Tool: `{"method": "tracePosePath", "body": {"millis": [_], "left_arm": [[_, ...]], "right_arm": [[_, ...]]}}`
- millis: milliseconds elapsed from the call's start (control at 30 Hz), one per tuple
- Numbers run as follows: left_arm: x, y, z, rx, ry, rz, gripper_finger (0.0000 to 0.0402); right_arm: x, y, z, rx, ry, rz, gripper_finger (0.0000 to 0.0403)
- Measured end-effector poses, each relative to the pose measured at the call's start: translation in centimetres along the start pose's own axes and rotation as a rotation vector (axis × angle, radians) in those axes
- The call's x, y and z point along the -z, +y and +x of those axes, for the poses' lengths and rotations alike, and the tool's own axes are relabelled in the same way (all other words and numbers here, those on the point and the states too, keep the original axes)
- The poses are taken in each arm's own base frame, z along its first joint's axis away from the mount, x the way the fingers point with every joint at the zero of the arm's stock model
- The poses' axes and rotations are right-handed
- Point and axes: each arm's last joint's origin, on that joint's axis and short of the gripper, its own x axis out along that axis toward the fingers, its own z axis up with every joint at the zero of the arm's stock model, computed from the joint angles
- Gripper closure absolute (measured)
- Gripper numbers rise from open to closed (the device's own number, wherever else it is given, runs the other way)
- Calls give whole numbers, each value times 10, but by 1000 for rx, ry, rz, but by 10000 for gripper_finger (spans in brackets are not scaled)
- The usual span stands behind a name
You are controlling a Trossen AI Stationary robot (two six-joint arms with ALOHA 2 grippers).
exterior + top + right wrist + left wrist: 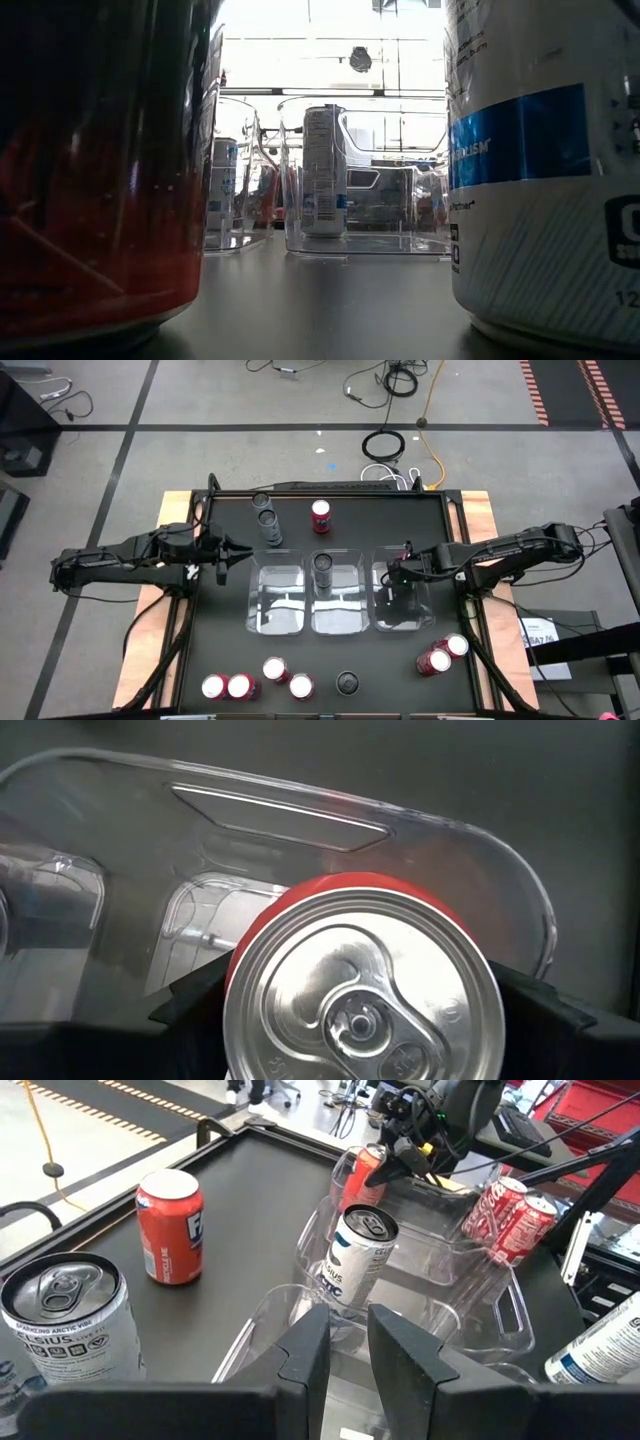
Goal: Sort soda cans
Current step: Put the top right orange soda can into the right transparent bin
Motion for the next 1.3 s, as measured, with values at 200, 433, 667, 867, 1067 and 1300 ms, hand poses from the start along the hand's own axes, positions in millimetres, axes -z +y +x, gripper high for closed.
{"method": "tracePosePath", "body": {"millis": [200,433,667,867,1067,1300], "left_arm": [[0,0,0,0,0,4,320],[0,0,0,0,0,4,320],[0,0,0,0,0,4,320],[0,0,0,0,0,1,320],[0,0,0,0,0,1,320],[0,0,0,0,0,0,320]], "right_arm": [[0,0,0,-3,7,-11,89],[0,0,0,-3,8,-11,89],[0,1,0,-13,13,-8,89],[0,1,0,-14,13,-9,77],[0,2,0,-18,16,-6,36],[-3,0,-7,-45,10,-24,21]]}}
